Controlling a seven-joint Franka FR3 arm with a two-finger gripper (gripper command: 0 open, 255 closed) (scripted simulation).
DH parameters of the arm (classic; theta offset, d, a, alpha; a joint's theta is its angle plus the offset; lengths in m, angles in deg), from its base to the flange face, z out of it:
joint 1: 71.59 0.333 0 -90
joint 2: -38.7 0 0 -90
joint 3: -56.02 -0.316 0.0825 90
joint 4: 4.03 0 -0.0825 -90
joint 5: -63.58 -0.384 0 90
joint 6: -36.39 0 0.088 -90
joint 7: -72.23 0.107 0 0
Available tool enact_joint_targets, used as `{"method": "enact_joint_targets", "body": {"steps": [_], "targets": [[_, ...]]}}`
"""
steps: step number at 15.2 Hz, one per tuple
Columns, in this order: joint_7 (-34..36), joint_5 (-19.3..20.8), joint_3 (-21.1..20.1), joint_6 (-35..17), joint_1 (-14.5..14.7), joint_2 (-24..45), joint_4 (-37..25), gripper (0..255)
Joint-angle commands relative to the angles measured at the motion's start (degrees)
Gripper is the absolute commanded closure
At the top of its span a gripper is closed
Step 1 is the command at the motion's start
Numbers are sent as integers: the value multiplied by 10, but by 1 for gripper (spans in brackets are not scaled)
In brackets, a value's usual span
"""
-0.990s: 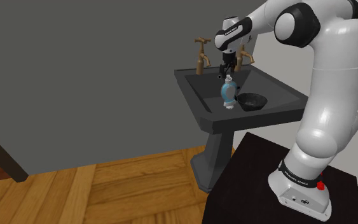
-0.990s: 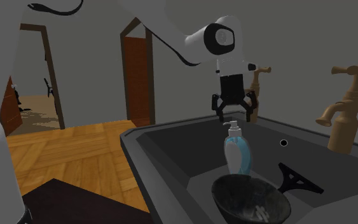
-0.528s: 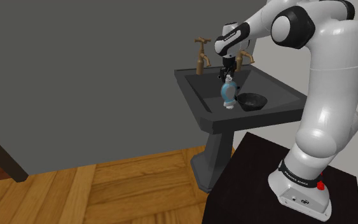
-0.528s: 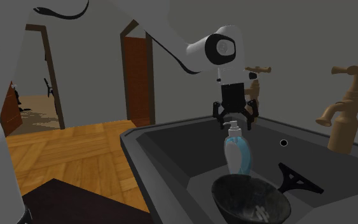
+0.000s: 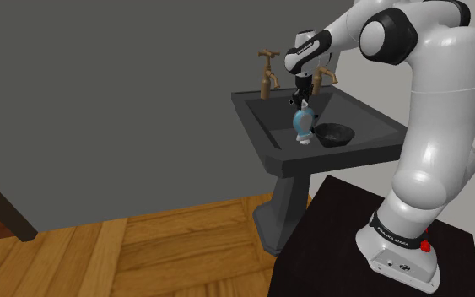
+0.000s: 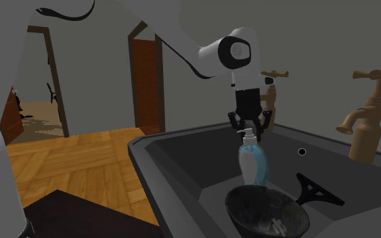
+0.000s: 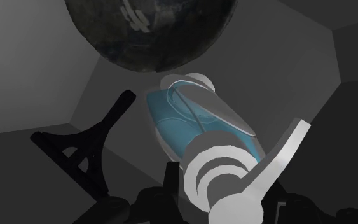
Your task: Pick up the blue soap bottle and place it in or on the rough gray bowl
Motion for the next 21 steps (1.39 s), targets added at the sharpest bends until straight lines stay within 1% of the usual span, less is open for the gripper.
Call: {"method": "enact_joint_targets", "body": {"steps": [1, 7, 21], "targets": [[0, 0, 0, 0, 0, 0, 0, 255], [0, 0, 0, 0, 0, 0, 0, 255], [-6, 9, 5, 96, 4, -34, -64, 255]]}}
